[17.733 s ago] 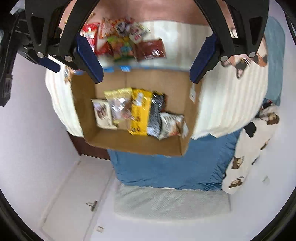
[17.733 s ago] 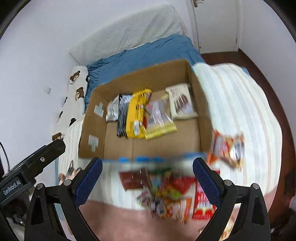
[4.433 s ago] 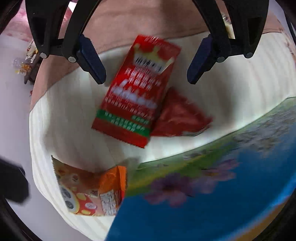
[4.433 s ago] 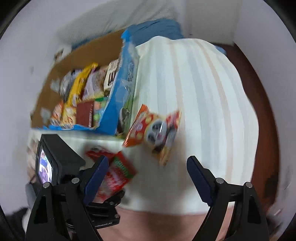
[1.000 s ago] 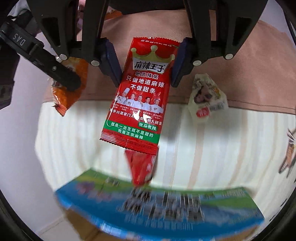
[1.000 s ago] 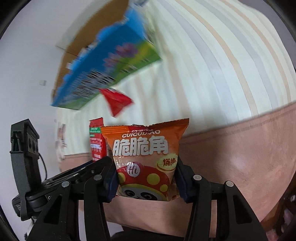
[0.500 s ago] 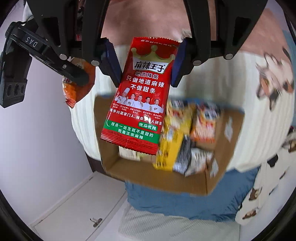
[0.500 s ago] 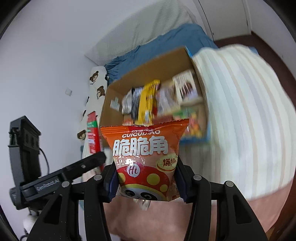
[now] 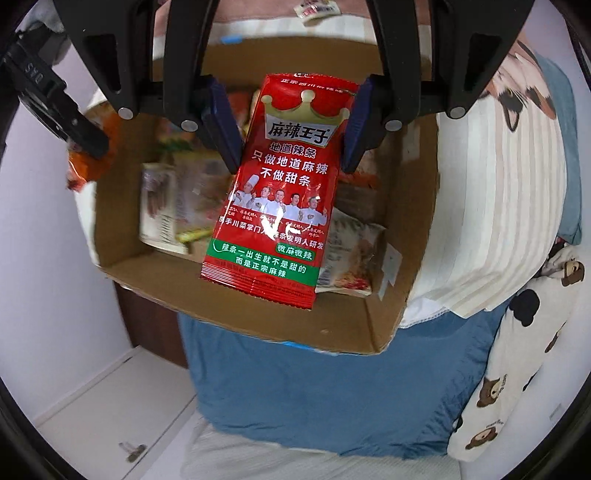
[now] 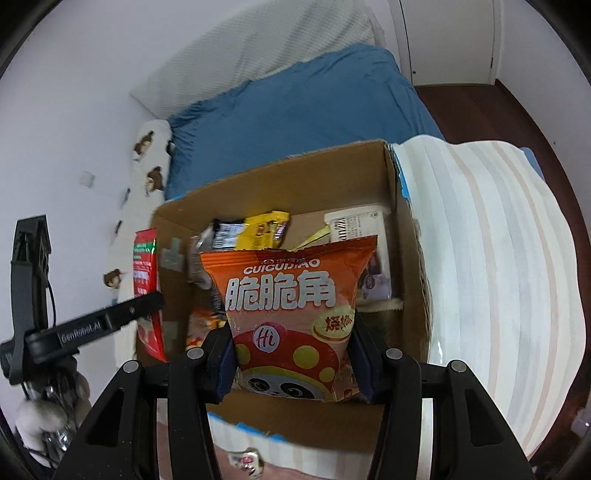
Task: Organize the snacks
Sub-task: 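Carry both packets into the box and open both tools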
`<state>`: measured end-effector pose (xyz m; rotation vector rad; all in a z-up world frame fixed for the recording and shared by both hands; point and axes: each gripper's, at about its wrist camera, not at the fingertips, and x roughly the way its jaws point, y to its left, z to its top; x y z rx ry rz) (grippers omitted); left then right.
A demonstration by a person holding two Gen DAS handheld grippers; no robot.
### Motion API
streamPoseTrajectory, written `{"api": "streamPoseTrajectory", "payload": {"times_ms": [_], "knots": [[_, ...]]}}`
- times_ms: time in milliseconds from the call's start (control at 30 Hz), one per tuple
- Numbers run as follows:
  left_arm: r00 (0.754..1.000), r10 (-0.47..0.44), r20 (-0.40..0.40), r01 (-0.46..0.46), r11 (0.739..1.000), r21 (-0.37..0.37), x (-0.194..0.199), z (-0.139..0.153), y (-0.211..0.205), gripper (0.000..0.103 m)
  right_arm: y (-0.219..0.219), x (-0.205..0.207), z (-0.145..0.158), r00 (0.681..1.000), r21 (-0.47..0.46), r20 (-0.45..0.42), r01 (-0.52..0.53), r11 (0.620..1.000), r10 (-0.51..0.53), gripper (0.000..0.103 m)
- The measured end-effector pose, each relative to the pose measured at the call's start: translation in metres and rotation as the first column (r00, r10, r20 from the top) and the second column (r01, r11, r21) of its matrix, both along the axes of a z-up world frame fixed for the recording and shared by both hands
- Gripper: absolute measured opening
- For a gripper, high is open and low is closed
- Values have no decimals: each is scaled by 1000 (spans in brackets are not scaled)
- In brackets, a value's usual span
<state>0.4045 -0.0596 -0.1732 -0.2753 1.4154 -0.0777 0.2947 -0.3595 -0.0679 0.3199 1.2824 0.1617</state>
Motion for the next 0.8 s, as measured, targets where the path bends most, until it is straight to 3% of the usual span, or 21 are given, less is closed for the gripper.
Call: {"api": "streamPoseTrajectory", "payload": {"times_ms": [200,233,267,300,333,367,800], "knots": [[998,-7,-69,9,1000,27,24,-41,4,52,-5,22,-41,994,-28,-99,35,999,-38,56],[997,4,-83,-2,1000,28,26,-46,6,52,-5,23,-45,993,-38,-111,41,998,-45,66],[996,12,-89,-8,999,35,26,-48,7,57,-4,22,-47,993,-53,-110,38,998,-44,85],[996,11,-94,-7,999,42,29,-52,8,75,-2,21,-48,994,-75,-104,35,997,-43,93],[996,10,-91,-5,998,56,29,-54,8,85,-1,20,-50,994,-89,-105,31,996,-40,97],[997,14,-82,-8,998,66,30,-53,9,95,1,20,-51,993,-91,-108,29,995,-39,97],[1000,-21,-24,23,998,64,10,-41,0,97,10,6,-54,992,-126,-128,3,992,-19,98]]}}
